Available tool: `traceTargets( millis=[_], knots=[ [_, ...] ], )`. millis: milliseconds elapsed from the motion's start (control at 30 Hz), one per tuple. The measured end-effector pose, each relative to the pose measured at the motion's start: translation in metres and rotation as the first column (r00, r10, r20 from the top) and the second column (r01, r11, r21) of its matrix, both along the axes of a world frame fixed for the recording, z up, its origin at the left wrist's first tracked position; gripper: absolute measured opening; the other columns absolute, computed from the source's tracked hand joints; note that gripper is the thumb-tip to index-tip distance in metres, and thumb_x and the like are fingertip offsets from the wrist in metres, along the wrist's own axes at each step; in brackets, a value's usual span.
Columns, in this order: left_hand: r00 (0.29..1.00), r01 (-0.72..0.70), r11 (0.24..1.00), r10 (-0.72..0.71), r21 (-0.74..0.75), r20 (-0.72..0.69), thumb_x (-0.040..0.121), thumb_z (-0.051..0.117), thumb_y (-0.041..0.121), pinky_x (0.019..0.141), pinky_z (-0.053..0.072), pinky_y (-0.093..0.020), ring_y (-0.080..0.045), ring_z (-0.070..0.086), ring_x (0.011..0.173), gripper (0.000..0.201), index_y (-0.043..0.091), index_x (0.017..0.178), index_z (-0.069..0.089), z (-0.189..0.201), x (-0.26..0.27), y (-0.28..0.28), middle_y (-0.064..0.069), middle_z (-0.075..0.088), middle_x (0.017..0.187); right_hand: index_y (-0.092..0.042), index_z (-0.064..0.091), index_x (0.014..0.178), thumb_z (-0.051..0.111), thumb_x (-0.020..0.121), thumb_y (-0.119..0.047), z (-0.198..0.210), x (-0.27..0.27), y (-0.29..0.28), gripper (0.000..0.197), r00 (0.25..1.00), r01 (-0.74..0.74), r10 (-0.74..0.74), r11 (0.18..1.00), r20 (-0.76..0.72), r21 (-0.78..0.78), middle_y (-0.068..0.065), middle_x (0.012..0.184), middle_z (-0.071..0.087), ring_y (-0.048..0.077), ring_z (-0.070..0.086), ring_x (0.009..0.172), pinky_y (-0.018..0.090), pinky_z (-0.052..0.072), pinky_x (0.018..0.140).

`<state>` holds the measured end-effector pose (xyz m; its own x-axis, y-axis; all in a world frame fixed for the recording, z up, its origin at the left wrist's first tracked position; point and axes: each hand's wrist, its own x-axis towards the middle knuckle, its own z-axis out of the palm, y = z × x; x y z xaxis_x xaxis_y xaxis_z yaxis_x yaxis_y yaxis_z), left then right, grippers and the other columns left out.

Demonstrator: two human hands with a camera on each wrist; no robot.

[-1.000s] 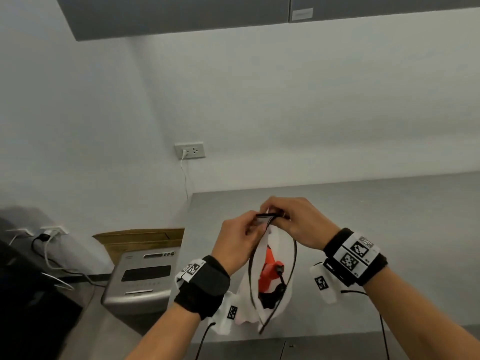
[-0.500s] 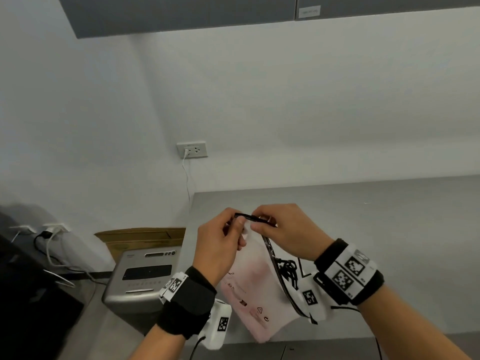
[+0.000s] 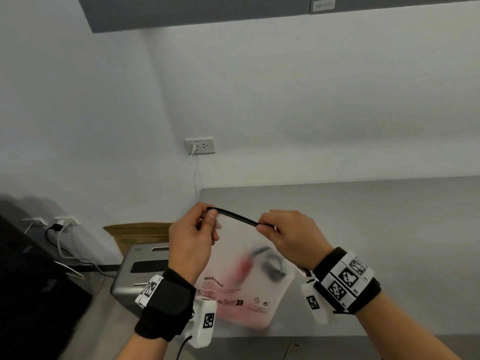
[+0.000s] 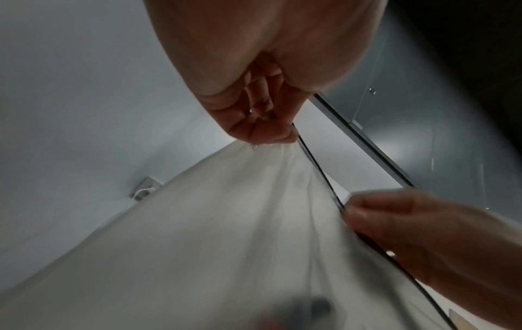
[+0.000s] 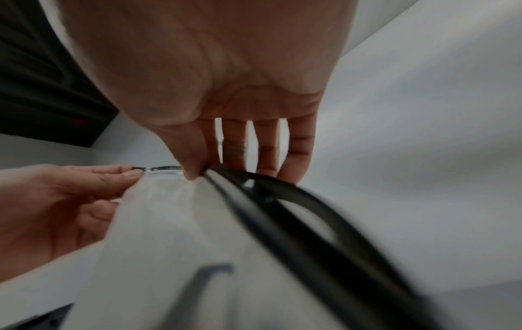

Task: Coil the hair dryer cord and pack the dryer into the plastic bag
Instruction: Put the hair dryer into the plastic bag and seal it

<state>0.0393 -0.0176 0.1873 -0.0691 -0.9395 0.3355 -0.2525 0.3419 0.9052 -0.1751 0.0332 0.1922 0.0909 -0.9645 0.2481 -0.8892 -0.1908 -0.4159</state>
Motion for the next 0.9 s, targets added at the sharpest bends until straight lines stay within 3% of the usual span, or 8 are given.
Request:
traceTargets(
  millis=[200,300,533,700,833,900],
  knots=[
    [0.999,-0.017,0.998,0.019,0.068,-0.03,0.101,0.057,0.012,0.058,0.055,-0.024,-0.011,0.061,0.058,0.019,0.019,0.087,0.069,-0.013,0.02,-0.003,0.0,0.068,0.068,-0.031,0.06,0.096,0.047,0.099,-0.047,-0.025,-0.04,0.027,0.021,0.989,0.133,-0.131,0.991,-0.072,0.033,-0.011,0.084,0.06,0.014,0.058,0.075,0.036,0.05,0.066],
    [0.999,-0.009,0.997,0.012,0.079,-0.044,0.101,0.056,0.012,0.059,0.056,-0.022,-0.011,0.063,0.06,0.019,0.018,0.088,0.069,-0.017,0.022,-0.005,-0.002,0.07,0.071,-0.032,0.061,0.096,0.047,0.099,-0.047,-0.022,-0.053,0.035,0.02,0.981,0.171,-0.166,0.985,-0.098,0.036,-0.011,0.084,0.06,0.014,0.059,0.076,0.037,0.05,0.066],
    [0.995,0.019,0.992,-0.005,0.129,-0.105,0.103,0.054,0.011,0.069,0.06,-0.038,-0.026,0.068,0.068,0.019,0.015,0.091,0.068,-0.039,0.021,-0.003,-0.012,0.071,0.077,-0.033,0.062,0.094,0.049,0.099,-0.044,0.005,-0.079,0.043,0.018,0.96,0.247,-0.247,0.969,-0.129,-0.018,-0.014,0.081,0.061,0.015,0.06,0.074,0.037,0.051,0.067],
    [0.989,0.028,0.989,-0.006,0.146,-0.151,0.103,0.051,0.008,0.069,0.061,-0.036,-0.02,0.068,0.068,0.019,0.011,0.093,0.067,-0.049,0.012,0.002,-0.014,0.07,0.077,-0.033,0.065,0.091,0.051,0.098,-0.044,0.01,-0.091,0.045,0.019,0.94,0.31,-0.297,0.949,-0.166,0.055,-0.015,0.081,0.061,0.017,0.06,0.079,0.034,0.047,0.068],
    [0.982,0.067,0.985,-0.036,0.158,-0.187,0.103,0.05,0.006,0.072,0.062,-0.034,-0.022,0.07,0.073,0.019,0.012,0.095,0.066,-0.054,0.01,0.001,-0.013,0.07,0.078,-0.029,0.066,0.087,0.054,0.093,-0.044,0.007,-0.09,0.037,0.021,0.954,0.271,-0.245,0.951,-0.175,0.146,-0.016,0.092,0.063,0.017,0.063,0.085,0.035,0.05,0.074],
    [0.978,0.083,0.983,-0.048,0.163,-0.205,0.103,0.05,0.006,0.073,0.062,-0.033,-0.023,0.07,0.074,0.02,0.016,0.095,0.067,-0.056,0.009,0.001,-0.011,0.071,0.078,-0.034,0.066,0.102,0.054,0.088,-0.053,0.0,-0.083,0.026,0.027,0.982,0.153,-0.127,0.969,-0.137,0.197,-0.019,0.106,0.064,0.015,0.064,0.097,0.038,0.053,0.083]
  ],
)
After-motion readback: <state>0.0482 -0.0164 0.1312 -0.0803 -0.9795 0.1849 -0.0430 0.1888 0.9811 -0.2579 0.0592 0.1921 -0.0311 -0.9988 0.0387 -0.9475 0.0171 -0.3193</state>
